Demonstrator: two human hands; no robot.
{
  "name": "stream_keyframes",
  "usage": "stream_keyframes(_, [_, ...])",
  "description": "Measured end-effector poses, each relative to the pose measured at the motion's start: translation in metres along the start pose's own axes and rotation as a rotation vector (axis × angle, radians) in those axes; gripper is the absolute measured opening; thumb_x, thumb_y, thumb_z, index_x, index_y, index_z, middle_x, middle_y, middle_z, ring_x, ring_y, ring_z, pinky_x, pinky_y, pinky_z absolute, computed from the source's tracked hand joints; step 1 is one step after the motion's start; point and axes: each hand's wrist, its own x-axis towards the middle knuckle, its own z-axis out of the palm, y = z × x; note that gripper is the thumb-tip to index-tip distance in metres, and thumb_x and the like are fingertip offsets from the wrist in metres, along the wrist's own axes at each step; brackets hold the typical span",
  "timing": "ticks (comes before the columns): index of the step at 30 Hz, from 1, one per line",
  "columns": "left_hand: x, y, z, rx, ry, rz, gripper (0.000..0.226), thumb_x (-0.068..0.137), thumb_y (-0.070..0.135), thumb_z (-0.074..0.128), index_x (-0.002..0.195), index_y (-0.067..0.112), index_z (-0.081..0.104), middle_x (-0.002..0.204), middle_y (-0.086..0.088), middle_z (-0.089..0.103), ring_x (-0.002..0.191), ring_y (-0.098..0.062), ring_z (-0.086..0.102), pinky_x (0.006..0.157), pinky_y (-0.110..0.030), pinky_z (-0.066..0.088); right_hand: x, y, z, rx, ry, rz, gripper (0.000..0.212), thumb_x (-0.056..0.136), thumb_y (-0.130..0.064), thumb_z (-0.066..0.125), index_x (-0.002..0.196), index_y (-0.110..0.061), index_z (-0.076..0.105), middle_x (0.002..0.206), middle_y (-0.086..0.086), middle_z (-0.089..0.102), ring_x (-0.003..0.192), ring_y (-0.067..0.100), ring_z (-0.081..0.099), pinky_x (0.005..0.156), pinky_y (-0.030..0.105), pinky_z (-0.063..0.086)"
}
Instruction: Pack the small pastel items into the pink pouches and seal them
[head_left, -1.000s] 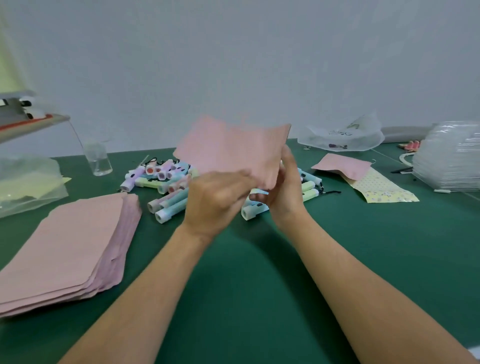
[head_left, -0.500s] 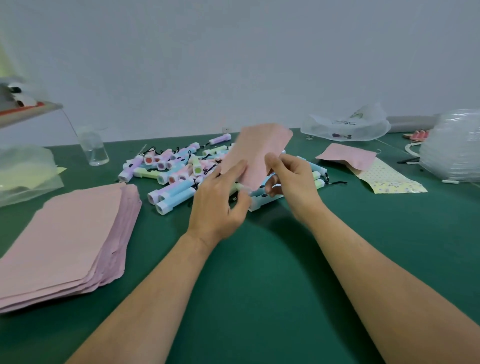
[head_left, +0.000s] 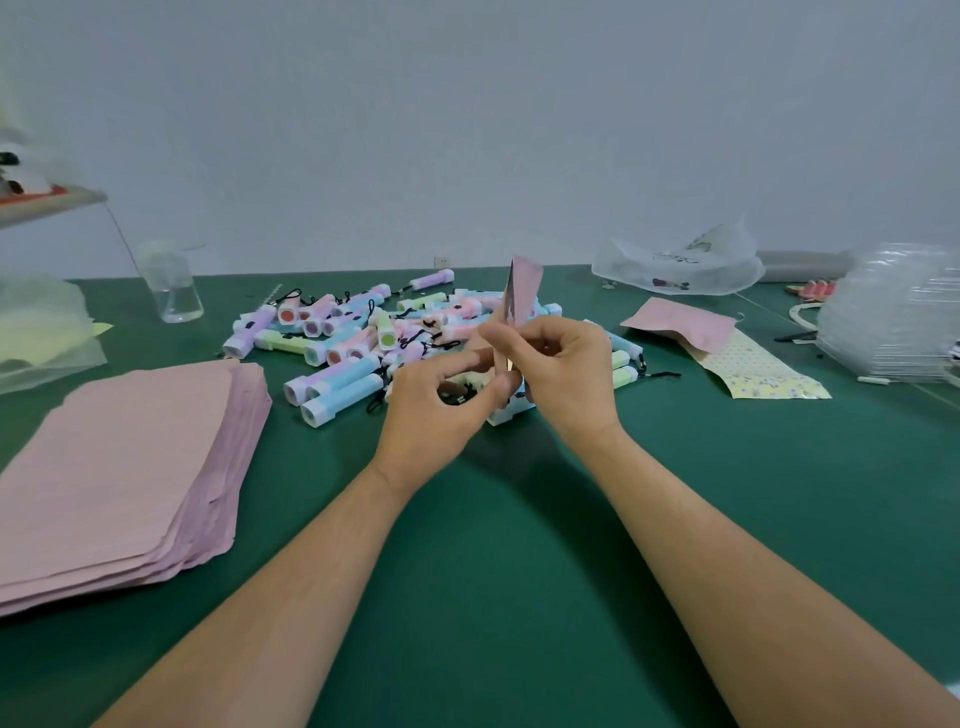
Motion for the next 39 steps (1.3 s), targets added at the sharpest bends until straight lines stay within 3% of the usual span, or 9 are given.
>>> stream_keyframes(6, [0.000,0.000,-0.007,-0.224,-0.161,-0.074,0.025,0.107,0.019,0.062,0.111,0.033,0.082,0.105,0.004,0.081,0.095,-0.005,0.073,0.081,-0.016,0.054,0.000,0.002,-0.004,0.078,-0.100,0.015,0.033,0.089,-0.037,0.080,0.066,-0.019,0.066,0.060,0.004,0.070,0.047,0.025,0.067,0.047,0.023,0.049])
stream_keyframes(10, [0.000,-0.008,-0.003,-0.074,-0.071,-0.120,0.025,0.104,0.022,0.063,0.091,0.013,0.082,0.081,-0.015,0.074,0.071,-0.035,0.062,0.066,-0.052,0.053,0.002,0.007,-0.004,-0.245,-0.140,-0.080,0.034,0.089,-0.049,0.074,0.070,-0.022,0.065,0.063,-0.003,0.069,0.058,0.024,0.063,0.058,0.044,0.054])
stream_keyframes(14, [-0.002,-0.009,-0.004,0.063,0.012,-0.056,0.021,0.090,0.027,0.066,0.077,0.019,0.081,0.060,0.011,0.068,0.053,-0.009,0.057,0.062,-0.027,0.051,0.002,0.007,-0.006,-0.458,-0.190,-0.191,0.043,0.087,-0.059,0.069,0.072,-0.019,0.065,0.061,-0.011,0.063,0.057,0.011,0.054,0.055,0.039,0.049])
stream_keyframes(16, [-0.002,-0.009,-0.006,0.139,-0.007,-0.060,0.025,0.086,0.032,0.062,0.082,0.018,0.082,0.067,0.003,0.074,0.062,-0.020,0.069,0.082,-0.039,0.061,0.002,0.007,-0.007,-0.539,-0.220,-0.257,0.042,0.089,-0.054,0.072,0.071,-0.017,0.063,0.059,-0.013,0.057,0.056,0.009,0.051,0.052,0.033,0.042])
stream_keyframes(21, [0.000,-0.008,-0.002,0.031,0.062,-0.084,0.024,0.087,0.032,0.061,0.076,0.020,0.080,0.072,-0.002,0.077,0.071,-0.035,0.074,0.072,-0.055,0.063,0.005,0.003,-0.004,-0.463,-0.288,-0.209,0.032,0.096,-0.045,0.070,0.074,-0.024,0.060,0.063,-0.012,0.061,0.054,0.011,0.055,0.052,0.031,0.044])
stream_keyframes(26, [0.001,-0.009,-0.005,0.086,0.013,-0.027,0.022,0.089,0.023,0.058,0.099,0.035,0.073,0.084,0.012,0.077,0.065,-0.010,0.071,0.071,-0.034,0.060,0.002,0.003,-0.004,-0.366,-0.447,-0.136,0.026,0.102,-0.043,0.062,0.079,-0.035,0.052,0.066,-0.002,0.065,0.043,0.016,0.059,0.047,0.028,0.045])
stream_keyframes(32, [0.009,-0.018,-0.010,0.072,0.325,-0.182,0.026,0.095,0.023,0.057,0.096,0.022,0.082,0.077,-0.010,0.076,0.071,-0.030,0.073,0.071,-0.055,0.063,0.007,0.009,-0.015,-0.601,-0.299,-0.169,0.035,0.099,-0.039,0.065,0.071,-0.031,0.045,0.063,-0.013,0.058,0.053,0.012,0.051,0.053,0.028,0.037])
stream_keyframes(34, [0.008,-0.019,-0.018,0.086,0.430,-0.179,0.024,0.095,0.018,0.063,0.103,0.028,0.083,0.080,0.007,0.079,0.074,-0.019,0.076,0.072,-0.048,0.064,0.004,0.009,-0.016,-0.773,-0.141,-0.195,0.028,0.087,-0.041,0.060,0.068,-0.026,0.046,0.060,-0.010,0.057,0.056,0.014,0.049,0.055,0.030,0.033])
stream_keyframes(39, [0.000,0.000,0.004,0.264,0.238,0.001,0.008,0.078,0.035,0.077,0.078,0.028,0.073,0.067,0.016,0.072,0.066,-0.004,0.070,0.069,-0.032,0.061,0.002,-0.005,0.000,-0.725,-0.024,0.045,0.032,0.071,-0.059,0.054,0.084,-0.029,0.050,0.067,-0.008,0.063,0.068,0.013,0.058,0.059,0.032,0.044])
